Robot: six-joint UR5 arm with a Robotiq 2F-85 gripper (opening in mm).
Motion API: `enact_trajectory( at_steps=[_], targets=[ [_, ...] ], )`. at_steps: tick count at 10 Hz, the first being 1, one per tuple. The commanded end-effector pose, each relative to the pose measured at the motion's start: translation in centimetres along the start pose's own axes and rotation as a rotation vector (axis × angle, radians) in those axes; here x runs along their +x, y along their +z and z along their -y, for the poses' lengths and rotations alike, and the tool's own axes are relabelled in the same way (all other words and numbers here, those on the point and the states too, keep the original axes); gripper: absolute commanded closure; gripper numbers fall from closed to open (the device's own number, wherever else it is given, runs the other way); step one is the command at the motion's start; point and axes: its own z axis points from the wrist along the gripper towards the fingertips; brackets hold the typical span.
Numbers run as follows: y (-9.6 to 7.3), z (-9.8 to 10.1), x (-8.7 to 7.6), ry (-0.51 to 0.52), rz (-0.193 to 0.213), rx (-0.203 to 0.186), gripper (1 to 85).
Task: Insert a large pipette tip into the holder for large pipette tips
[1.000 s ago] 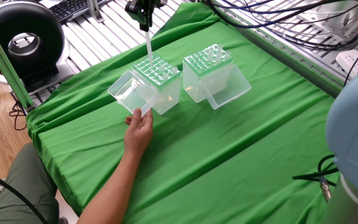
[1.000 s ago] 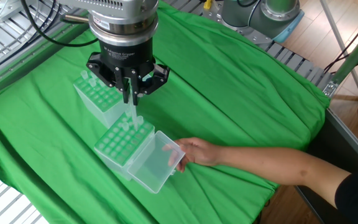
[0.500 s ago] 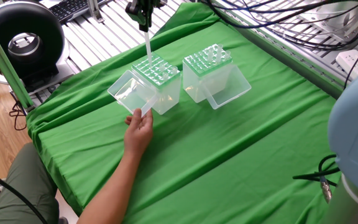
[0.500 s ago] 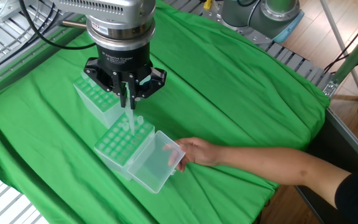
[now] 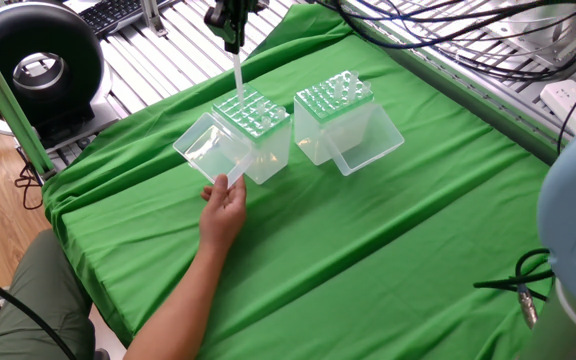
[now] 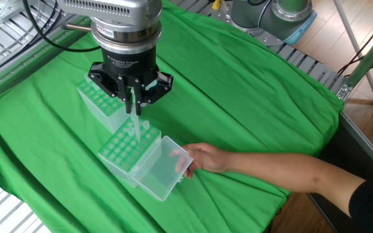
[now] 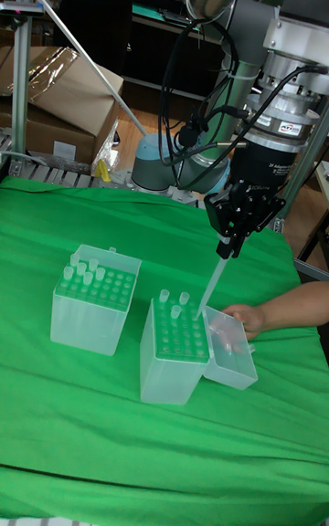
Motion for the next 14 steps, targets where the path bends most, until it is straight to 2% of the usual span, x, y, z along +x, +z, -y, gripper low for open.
enact_trajectory(
  at_steps=[1, 14],
  targets=[
    [0.33, -0.7, 0.04, 0.015, 0.01, -0.009, 84.7],
    [0.81, -1.41, 0.78, 0.015, 0.006, -0.02, 84.7]
  ],
)
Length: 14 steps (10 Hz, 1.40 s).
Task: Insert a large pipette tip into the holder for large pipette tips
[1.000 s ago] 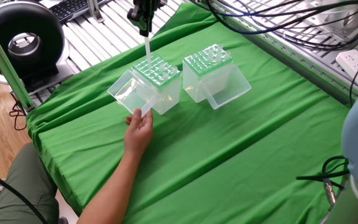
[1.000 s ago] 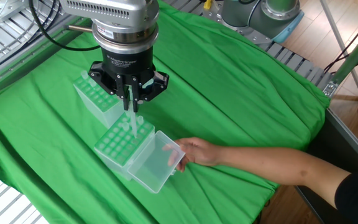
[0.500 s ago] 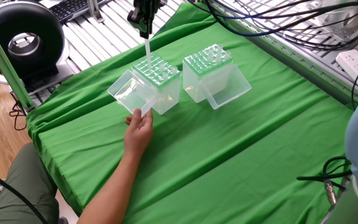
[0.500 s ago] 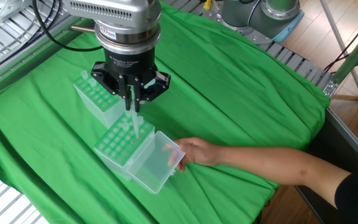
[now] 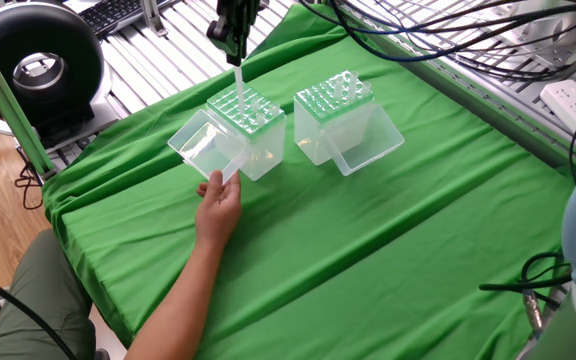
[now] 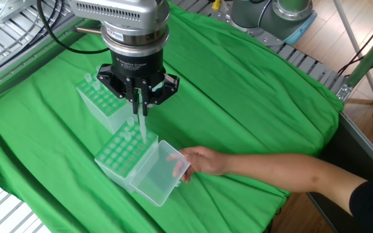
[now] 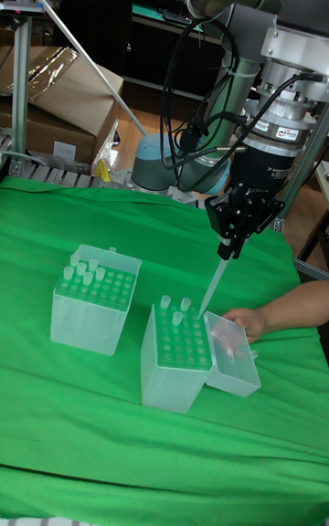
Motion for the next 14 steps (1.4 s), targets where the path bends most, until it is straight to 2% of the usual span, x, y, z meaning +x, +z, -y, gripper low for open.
enact_trajectory(
  at_steps=[1, 6, 14],
  targets=[
    [-0.04, -0.32, -0.07, 0.002, 0.009, -0.011, 84.7],
    [-0.43, 0.06, -0.35, -0.014, 0.013, -0.012, 84.7],
    [-0.13, 0.01, -0.61, -0.01, 0.02, -0.014, 84.7]
  ],
)
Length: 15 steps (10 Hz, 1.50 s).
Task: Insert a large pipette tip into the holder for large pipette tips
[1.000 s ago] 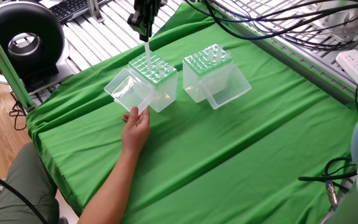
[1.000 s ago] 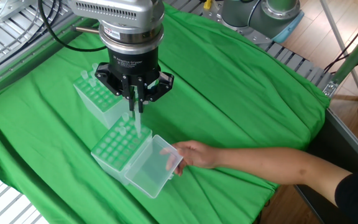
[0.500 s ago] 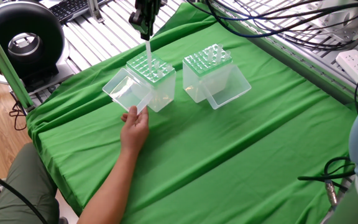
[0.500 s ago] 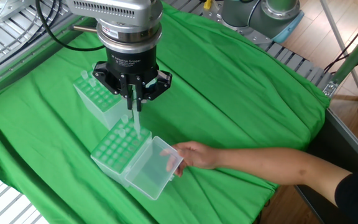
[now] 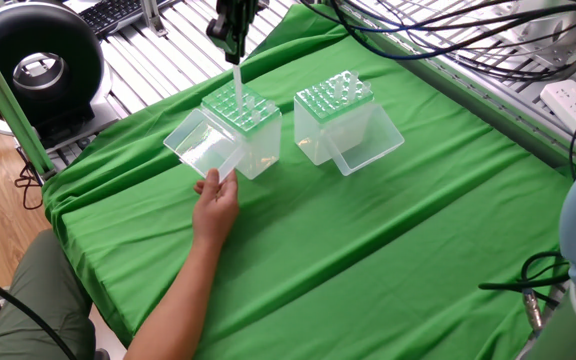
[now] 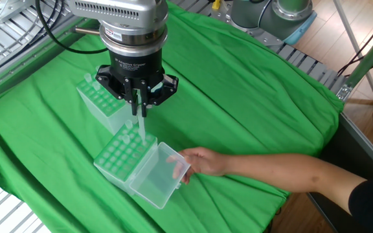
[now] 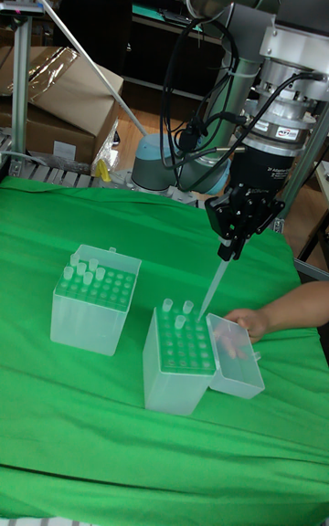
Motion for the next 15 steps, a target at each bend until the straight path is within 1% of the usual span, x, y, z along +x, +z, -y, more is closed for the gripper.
enact_trajectory(
  at_steps=[1, 4, 5, 6, 7, 8, 13, 15],
  targets=[
    [0.1, -0.2, -0.3, 0.001, 0.013, -0.01, 84.7],
    [0.6, -0.2, -0.6, -0.012, 0.031, -0.013, 84.7],
    [0.9, -0.7, -0.5, -0.021, 0.03, -0.036, 84.7],
    [1.1, -0.6, -0.2, -0.034, 0.02, -0.035, 76.7],
    [1.3, -0.5, 0.2, -0.043, 0.01, -0.032, 72.7],
    [1.4, -0.3, 0.3, -0.05, 0.007, -0.027, 71.0],
    [1.6, -0.1, 1.1, -0.085, -0.013, -0.026, 60.0],
    [1.6, 0.0, 1.4, -0.105, -0.024, -0.03, 53.7]
  ],
)
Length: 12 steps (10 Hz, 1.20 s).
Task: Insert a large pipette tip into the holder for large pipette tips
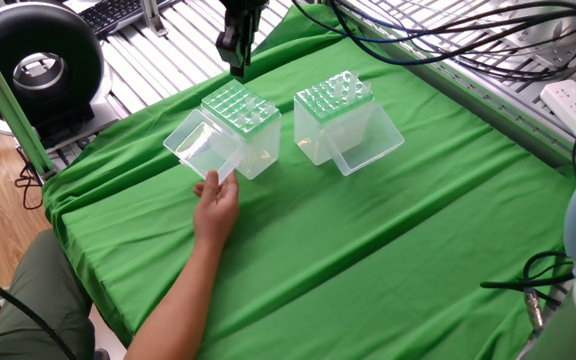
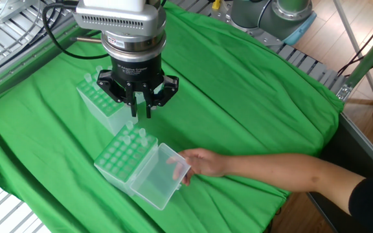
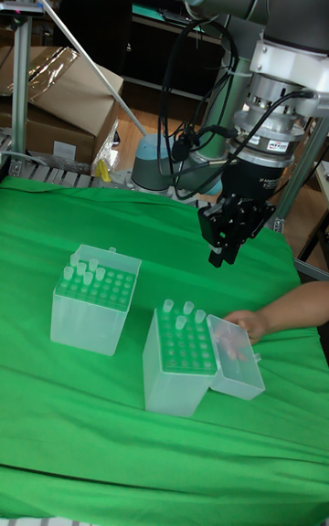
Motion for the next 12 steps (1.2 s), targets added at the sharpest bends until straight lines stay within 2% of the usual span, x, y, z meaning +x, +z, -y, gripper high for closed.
enact_trajectory(
  at_steps=[1, 6, 8, 12],
  targets=[
    [-0.1, 0.0, 0.4, -0.028, -0.009, -0.01, 52.7],
    [0.1, 0.2, 0.4, -0.008, -0.011, 0.001, 55.0],
    [0.4, 0.5, 0.5, 0.011, -0.015, 0.01, 58.7],
    [1.2, 1.8, 1.1, 0.023, 0.003, 0.027, 61.0]
  ],
)
